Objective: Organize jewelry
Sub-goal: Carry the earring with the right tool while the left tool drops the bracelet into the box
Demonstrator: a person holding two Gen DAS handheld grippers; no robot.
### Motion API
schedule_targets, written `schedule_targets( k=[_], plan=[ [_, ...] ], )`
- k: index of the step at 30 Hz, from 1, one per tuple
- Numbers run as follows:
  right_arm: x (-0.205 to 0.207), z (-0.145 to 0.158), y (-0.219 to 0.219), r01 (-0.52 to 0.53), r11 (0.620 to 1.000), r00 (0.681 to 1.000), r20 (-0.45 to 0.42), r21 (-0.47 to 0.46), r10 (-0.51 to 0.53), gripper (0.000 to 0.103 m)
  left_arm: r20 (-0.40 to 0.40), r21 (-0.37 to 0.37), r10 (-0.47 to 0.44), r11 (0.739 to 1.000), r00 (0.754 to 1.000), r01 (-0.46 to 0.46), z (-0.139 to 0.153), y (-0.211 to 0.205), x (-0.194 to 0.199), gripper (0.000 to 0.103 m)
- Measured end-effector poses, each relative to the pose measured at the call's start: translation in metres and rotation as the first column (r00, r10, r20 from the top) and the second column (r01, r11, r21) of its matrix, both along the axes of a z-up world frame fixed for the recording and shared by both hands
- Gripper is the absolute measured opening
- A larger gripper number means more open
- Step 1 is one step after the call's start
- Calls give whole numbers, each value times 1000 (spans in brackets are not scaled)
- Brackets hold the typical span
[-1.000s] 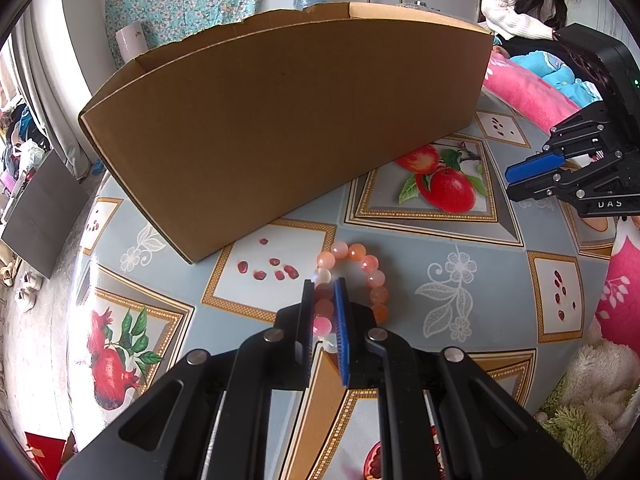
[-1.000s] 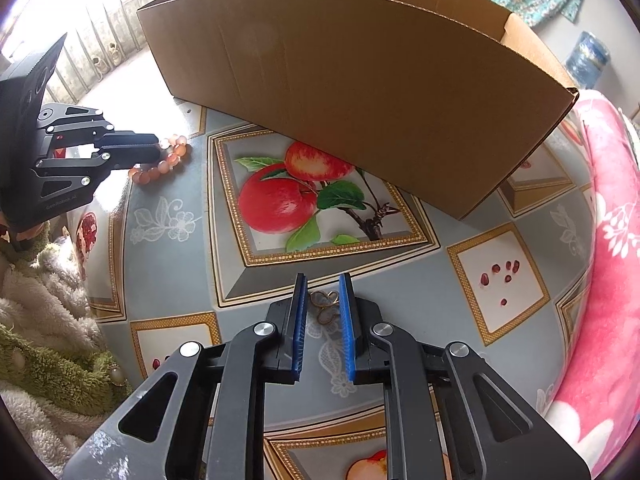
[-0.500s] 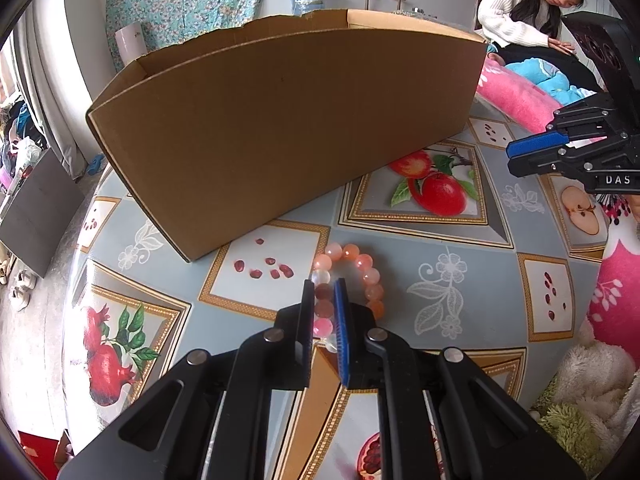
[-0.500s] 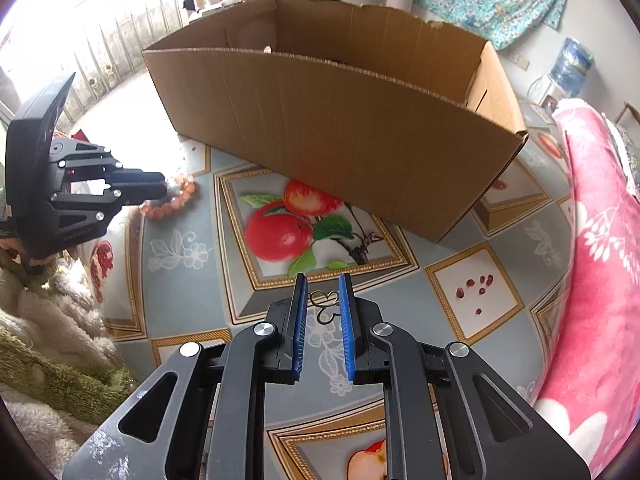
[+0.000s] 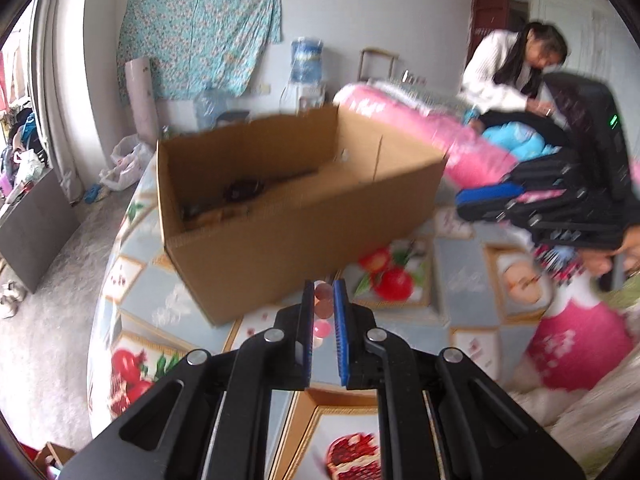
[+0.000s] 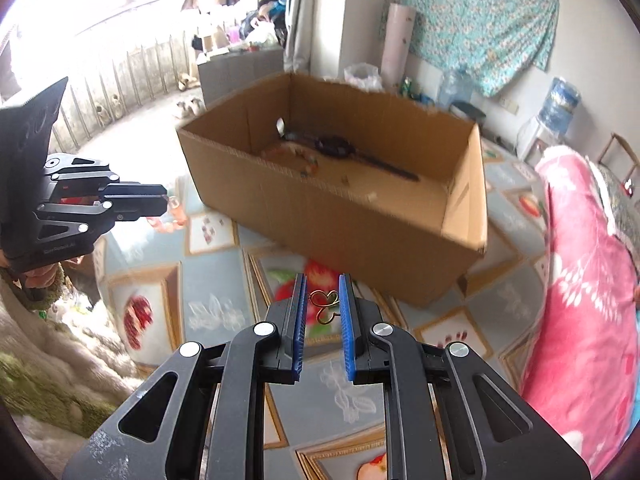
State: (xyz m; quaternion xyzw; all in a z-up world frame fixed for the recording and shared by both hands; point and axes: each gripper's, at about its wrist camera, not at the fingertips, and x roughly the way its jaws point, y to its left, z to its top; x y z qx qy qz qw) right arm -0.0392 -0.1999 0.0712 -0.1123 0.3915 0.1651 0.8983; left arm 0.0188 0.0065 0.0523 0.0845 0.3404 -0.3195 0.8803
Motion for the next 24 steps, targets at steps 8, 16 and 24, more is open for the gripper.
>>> schedule_targets(
  k=[8, 16, 24],
  plan=[
    [31, 71, 12, -107, 993, 975, 201, 45, 96, 14, 139, -167, -98, 979, 985, 120, 93, 1, 20, 9],
    [115, 70, -6, -97, 991, 988, 126, 97, 85, 14, -61, -202, -132, 972, 989, 117, 71, -55, 102, 9],
    [166, 36, -36, -37, 989, 999, 12, 143, 35, 14, -287, -238, -189, 964, 939, 121, 11, -116, 148, 9]
  ],
)
